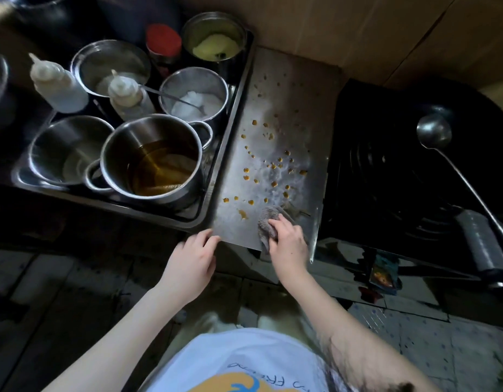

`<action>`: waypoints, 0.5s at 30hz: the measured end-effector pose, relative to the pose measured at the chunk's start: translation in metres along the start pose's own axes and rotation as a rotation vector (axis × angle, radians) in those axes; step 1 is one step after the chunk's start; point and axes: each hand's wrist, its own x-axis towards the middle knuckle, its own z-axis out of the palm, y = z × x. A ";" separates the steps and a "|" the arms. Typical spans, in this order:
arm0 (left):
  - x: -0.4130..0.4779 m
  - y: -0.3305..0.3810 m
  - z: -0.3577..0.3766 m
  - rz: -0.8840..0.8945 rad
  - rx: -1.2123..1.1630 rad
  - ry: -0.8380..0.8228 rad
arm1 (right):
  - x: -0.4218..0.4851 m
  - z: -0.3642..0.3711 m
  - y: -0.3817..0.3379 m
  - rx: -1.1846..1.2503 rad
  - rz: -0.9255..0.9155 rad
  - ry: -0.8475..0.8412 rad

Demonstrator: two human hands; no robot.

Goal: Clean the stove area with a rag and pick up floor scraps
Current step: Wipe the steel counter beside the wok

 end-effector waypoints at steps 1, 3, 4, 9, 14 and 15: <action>-0.001 -0.003 0.000 -0.002 0.005 0.005 | 0.002 0.002 -0.004 -0.008 -0.008 -0.007; -0.005 -0.007 -0.001 -0.002 0.012 0.010 | 0.006 0.006 -0.015 -0.044 -0.052 -0.039; -0.007 -0.009 -0.001 -0.002 0.018 0.009 | 0.008 0.008 -0.021 -0.061 -0.084 -0.059; -0.015 -0.015 -0.001 -0.032 0.029 0.019 | 0.021 0.023 -0.058 -0.103 -0.294 -0.138; -0.019 -0.019 0.000 -0.078 0.035 0.020 | 0.033 0.026 -0.067 -0.164 -0.368 -0.113; -0.019 -0.019 -0.001 -0.078 0.037 0.020 | 0.035 0.024 -0.062 -0.166 -0.349 -0.101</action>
